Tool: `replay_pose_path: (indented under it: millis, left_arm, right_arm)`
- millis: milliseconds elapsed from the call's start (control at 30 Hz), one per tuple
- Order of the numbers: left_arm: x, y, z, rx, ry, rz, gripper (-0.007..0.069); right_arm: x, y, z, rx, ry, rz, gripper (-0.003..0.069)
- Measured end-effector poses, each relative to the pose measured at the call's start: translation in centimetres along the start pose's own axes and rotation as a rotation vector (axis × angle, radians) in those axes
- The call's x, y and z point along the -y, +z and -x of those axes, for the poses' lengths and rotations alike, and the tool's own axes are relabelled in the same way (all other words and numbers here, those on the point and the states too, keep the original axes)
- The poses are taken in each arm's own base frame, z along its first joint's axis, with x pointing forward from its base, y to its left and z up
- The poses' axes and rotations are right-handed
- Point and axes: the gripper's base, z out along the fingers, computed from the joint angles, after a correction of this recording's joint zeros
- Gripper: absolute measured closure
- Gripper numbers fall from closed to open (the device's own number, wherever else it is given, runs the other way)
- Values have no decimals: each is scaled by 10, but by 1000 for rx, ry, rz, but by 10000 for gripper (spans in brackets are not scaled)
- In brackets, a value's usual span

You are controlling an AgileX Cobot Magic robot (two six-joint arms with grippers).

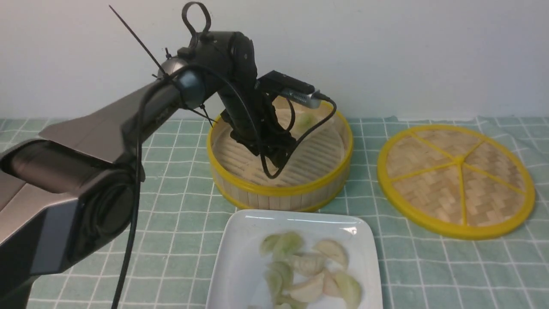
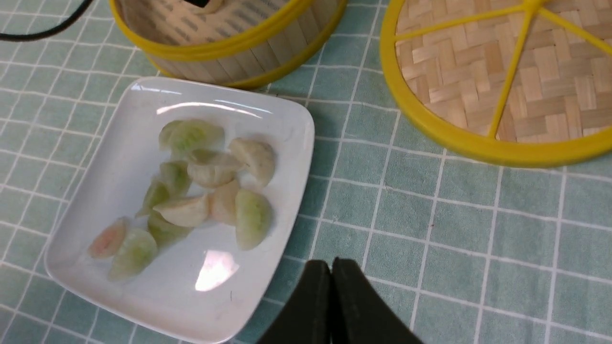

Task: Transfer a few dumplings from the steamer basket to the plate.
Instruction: Use the left arm to grab a dumpling from the steamer, then use the left arm to put the dumpling into the plate

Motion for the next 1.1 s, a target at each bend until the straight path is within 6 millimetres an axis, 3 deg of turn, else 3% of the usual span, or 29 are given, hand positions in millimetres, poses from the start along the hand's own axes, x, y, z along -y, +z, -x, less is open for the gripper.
replay_pose_path:
  millis: [67,133,200,267,300,433,567,633,700,733,800,833,867,900,967,1100]
  left_arm:
    - [-1,10,-2,-15,-3,-3,234]
    - [-2,12,-3,-22,-2,2,295]
    - [-1,10,-4,-45,-7,-6,417]
    - [0,4,-3,-56,0,-5,489]
    - [1,3,-4,-63,4,-4,489]
    - [9,-33,5,-22,34,22,482]
    - [33,-107,9,101,45,30,482]
    - [48,-140,-2,126,40,11,482]
    - [63,-154,-19,102,42,-10,482]
    - [63,-155,-21,97,41,-12,482]
    - [84,-145,-59,-29,37,-49,482]
    - [86,-147,-59,-25,40,-49,482]
    - [98,-129,-84,-130,44,-71,482]
    - [101,-128,-86,-140,49,-74,482]
    - [117,-99,-116,-283,75,-99,482]
    - [124,-67,-136,-361,83,-82,482]
  right_arm:
    - [-1,0,0,1,3,6,668]
    - [-1,0,0,1,5,8,668]
    - [-1,0,0,-5,5,10,668]
    - [-1,0,-1,-10,5,11,668]
    - [-1,0,-1,-11,5,11,668]
    - [-1,0,-1,-16,5,12,668]
    - [-1,0,-2,-27,5,15,668]
    - [-2,0,-4,-41,4,18,668]
    - [-2,0,-5,-53,4,21,668]
    - [-2,0,-5,-53,4,21,668]
    - [-2,0,-6,-70,4,24,668]
    - [-2,0,-6,-70,4,24,668]
    - [-2,0,-7,-75,4,26,668]
    - [-2,0,-7,-76,4,26,668]
    - [-2,0,-7,-78,4,26,668]
    - [-2,0,-7,-78,4,26,668]
